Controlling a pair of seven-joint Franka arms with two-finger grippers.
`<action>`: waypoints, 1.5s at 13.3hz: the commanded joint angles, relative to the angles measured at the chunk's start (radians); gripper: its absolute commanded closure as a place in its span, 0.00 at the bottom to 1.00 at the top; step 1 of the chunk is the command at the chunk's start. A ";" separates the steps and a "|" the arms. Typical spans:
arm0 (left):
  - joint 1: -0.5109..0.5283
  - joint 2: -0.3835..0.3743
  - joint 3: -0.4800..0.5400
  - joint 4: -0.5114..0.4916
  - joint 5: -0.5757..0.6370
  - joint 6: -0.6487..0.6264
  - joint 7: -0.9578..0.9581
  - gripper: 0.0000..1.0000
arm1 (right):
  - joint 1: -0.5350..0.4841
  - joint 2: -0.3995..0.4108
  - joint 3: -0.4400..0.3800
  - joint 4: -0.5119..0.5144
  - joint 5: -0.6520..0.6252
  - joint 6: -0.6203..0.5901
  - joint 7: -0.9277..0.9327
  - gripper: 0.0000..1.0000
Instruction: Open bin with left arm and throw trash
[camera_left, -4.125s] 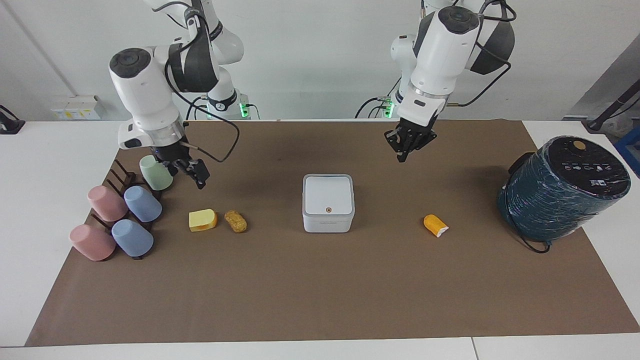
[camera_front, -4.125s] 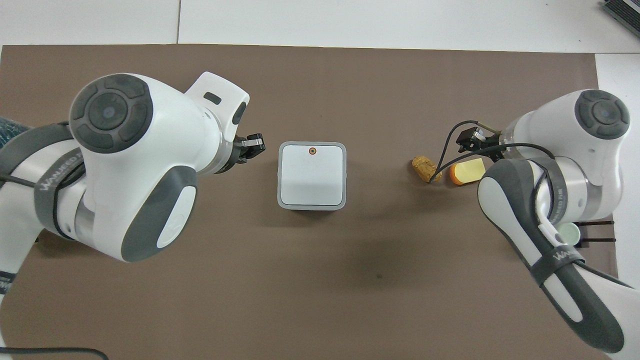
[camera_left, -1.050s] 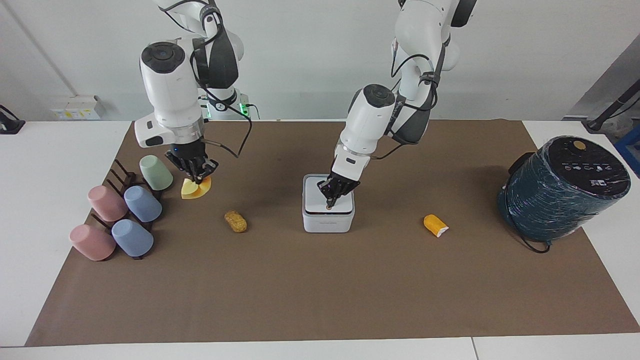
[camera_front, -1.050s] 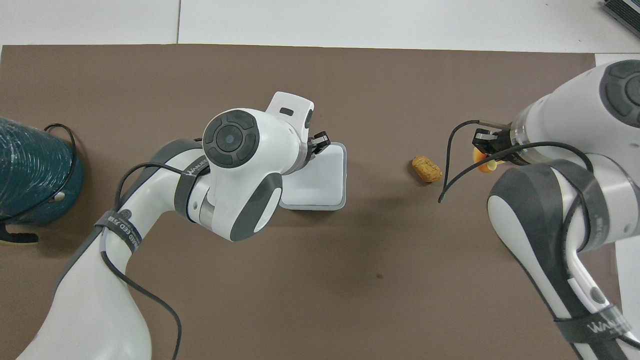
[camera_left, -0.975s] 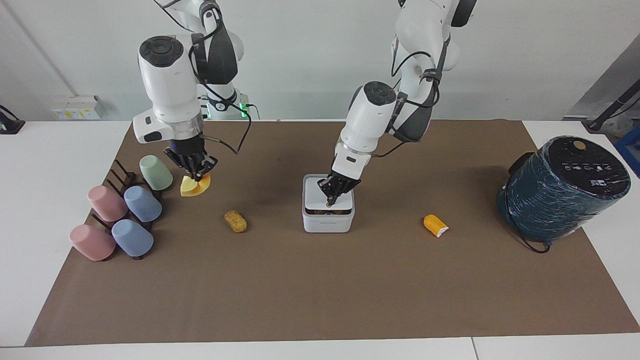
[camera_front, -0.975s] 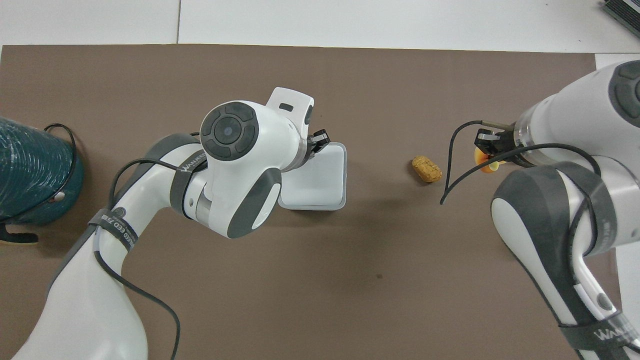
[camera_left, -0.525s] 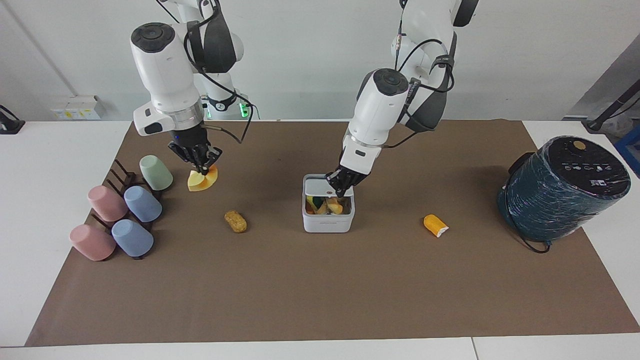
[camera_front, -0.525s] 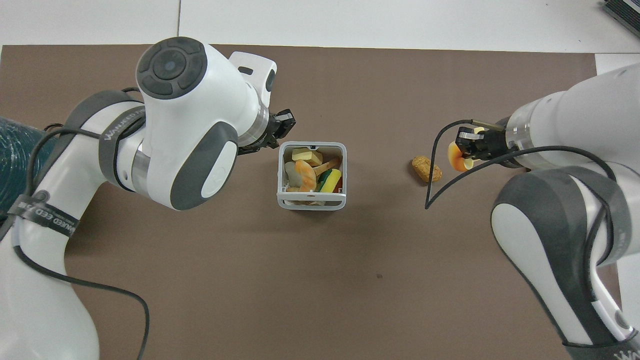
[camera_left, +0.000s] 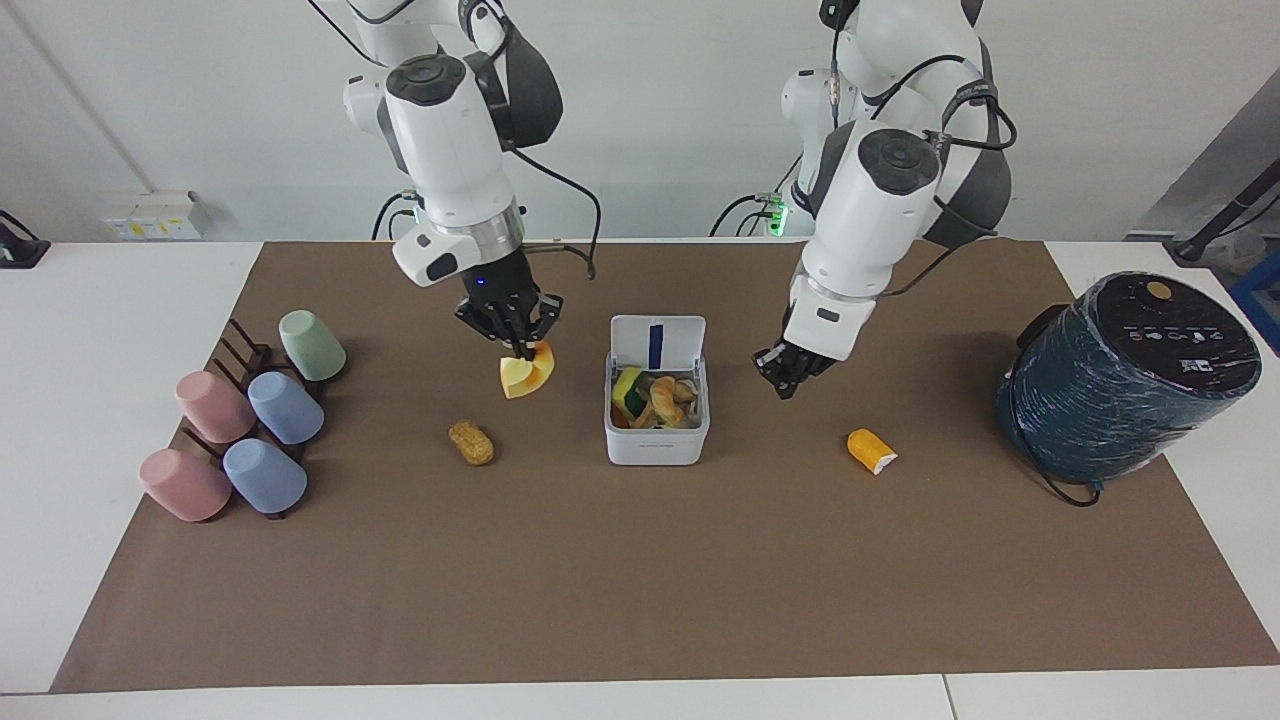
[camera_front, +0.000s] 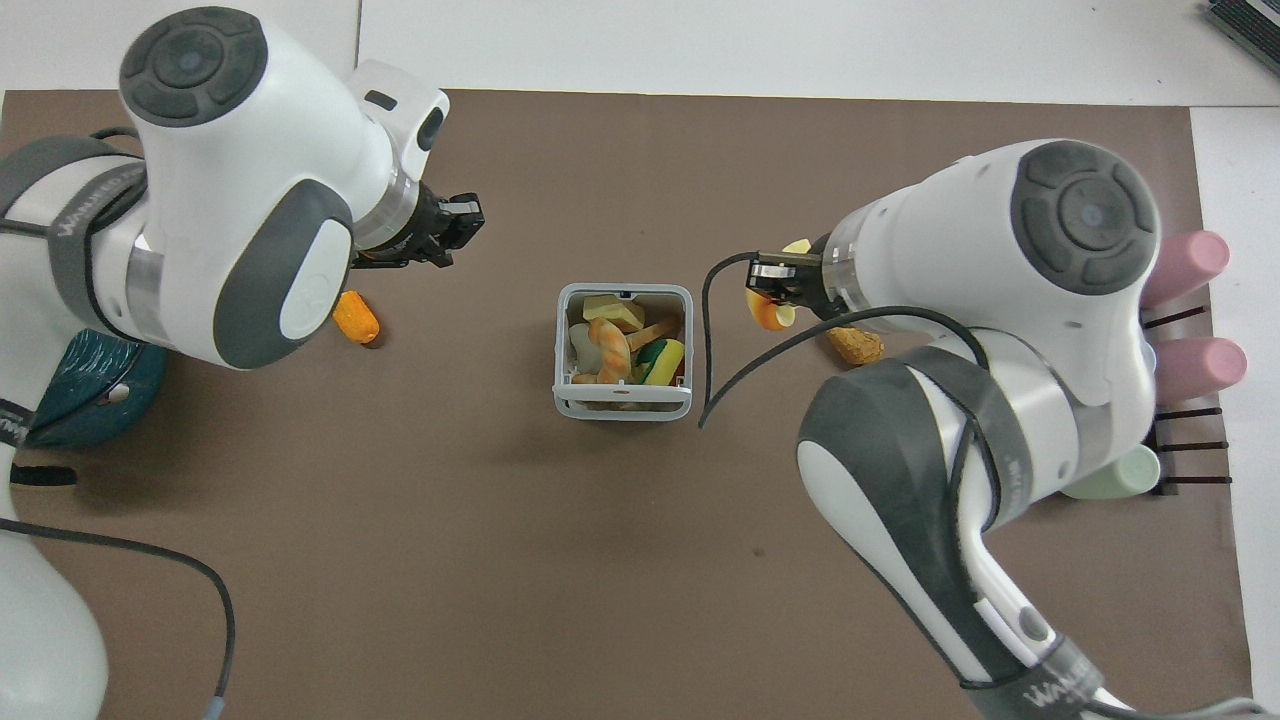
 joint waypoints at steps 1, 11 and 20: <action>0.067 -0.018 -0.007 -0.031 0.013 -0.006 0.127 0.98 | 0.059 0.107 0.005 0.094 0.050 0.058 0.085 1.00; 0.180 -0.090 0.001 -0.425 0.033 0.387 0.278 0.30 | 0.153 0.193 0.006 0.055 0.170 0.093 0.176 1.00; 0.208 -0.018 0.001 -0.518 0.033 0.557 0.093 0.30 | 0.175 0.230 0.005 0.060 0.174 0.121 0.178 0.00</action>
